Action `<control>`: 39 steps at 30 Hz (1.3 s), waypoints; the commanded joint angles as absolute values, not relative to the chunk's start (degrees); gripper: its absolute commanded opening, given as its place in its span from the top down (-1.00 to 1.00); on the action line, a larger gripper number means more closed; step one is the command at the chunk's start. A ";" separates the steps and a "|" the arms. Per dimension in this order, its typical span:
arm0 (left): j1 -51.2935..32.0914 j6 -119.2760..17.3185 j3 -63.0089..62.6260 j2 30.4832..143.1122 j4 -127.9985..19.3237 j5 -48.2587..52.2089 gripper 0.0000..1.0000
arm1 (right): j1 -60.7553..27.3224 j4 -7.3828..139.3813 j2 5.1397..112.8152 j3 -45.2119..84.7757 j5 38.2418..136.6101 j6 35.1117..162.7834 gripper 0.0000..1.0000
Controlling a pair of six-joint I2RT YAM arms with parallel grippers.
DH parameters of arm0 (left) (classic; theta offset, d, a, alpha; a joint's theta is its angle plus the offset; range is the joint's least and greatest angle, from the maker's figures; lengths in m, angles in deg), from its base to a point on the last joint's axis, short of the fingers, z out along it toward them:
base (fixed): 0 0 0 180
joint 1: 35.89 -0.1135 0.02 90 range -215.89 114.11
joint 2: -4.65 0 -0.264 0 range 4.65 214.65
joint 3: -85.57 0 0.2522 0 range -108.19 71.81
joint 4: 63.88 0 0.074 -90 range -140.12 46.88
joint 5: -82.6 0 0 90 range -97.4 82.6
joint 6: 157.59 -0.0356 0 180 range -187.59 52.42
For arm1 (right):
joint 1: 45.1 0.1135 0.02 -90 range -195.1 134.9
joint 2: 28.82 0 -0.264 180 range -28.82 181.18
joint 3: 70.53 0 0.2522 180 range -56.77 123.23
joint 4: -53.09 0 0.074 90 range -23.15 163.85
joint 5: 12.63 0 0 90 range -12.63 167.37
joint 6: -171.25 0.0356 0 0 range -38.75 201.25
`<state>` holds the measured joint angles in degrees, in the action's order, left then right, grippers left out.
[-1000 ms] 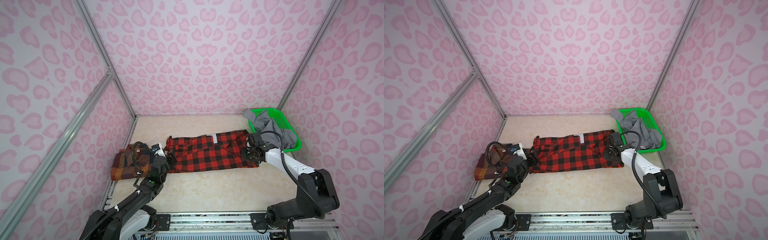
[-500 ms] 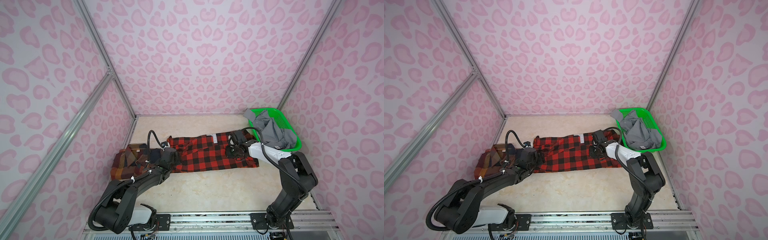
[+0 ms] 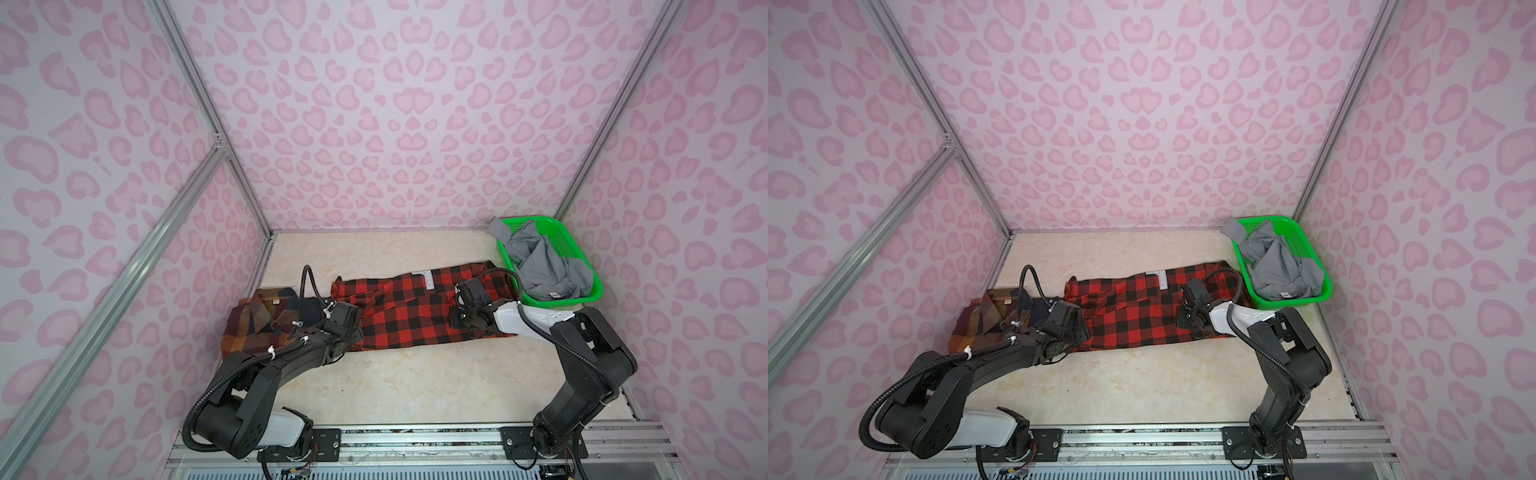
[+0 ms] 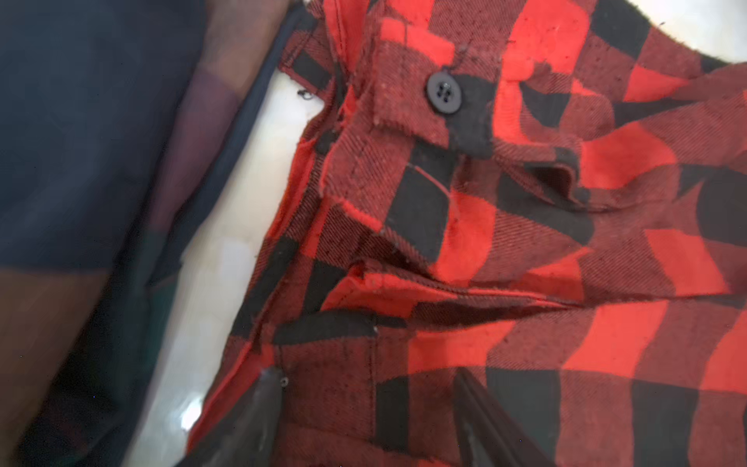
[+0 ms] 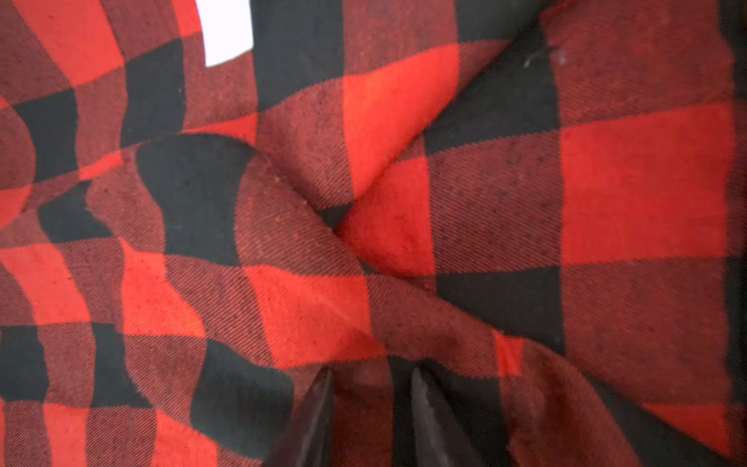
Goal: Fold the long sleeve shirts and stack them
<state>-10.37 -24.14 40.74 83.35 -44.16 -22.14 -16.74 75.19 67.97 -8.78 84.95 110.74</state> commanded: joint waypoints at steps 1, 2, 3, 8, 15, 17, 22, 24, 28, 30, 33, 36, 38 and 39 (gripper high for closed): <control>-10.16 -22.52 42.71 79.14 -37.23 -24.70 -0.40 | -14.95 83.20 66.86 -13.18 86.95 113.83 0.30; -10.14 -22.17 43.66 77.17 -36.30 -24.80 -0.40 | -14.13 83.02 65.65 -14.57 87.10 114.55 0.30; -10.14 -21.76 44.62 75.02 -35.29 -24.98 -0.40 | -12.71 83.03 64.15 -16.01 87.04 115.27 0.30; -9.11 -19.16 47.06 62.40 -27.88 -25.11 -0.42 | -4.16 86.74 54.36 -20.93 83.09 120.52 0.29; -8.60 -24.36 37.34 53.06 -20.67 -30.12 -0.56 | -6.77 94.97 40.74 -18.69 79.79 119.90 0.21; -8.98 -26.61 32.68 57.33 -20.37 -31.08 -0.58 | -10.03 96.26 39.66 -15.61 79.94 117.85 0.20; -9.69 -30.62 22.12 72.00 -22.89 -29.75 -0.59 | -17.75 95.47 43.65 -9.95 84.45 115.57 0.15; -10.22 -32.12 17.83 78.68 -23.50 -29.02 -0.59 | -20.39 94.81 47.34 -8.53 87.01 115.04 0.14; -11.06 -34.14 9.47 90.96 -23.09 -27.48 -0.59 | -21.26 90.27 52.86 -8.13 88.13 116.49 0.13; -11.15 -35.14 5.58 96.58 -22.71 -27.09 -0.57 | -21.21 86.69 55.03 -8.87 89.13 117.90 0.14; -11.60 -35.13 1.88 103.39 -22.08 -27.61 -0.57 | -21.34 83.83 58.06 -9.58 88.34 119.21 0.14; -12.63 -33.93 0.94 108.14 -22.13 -27.35 -0.57 | -21.76 82.86 60.31 -11.50 86.06 120.46 0.17; -13.20 -32.85 1.14 110.22 -22.73 -27.13 -0.57 | -22.83 81.88 60.74 -13.62 85.54 121.52 0.17; -13.54 -32.28 1.06 111.23 -22.76 -26.92 -0.56 | -23.51 81.18 60.65 -14.75 85.84 122.00 0.18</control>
<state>-13.00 -33.94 1.72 109.12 -22.94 -27.06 -22.53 83.47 60.25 -12.76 87.53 119.79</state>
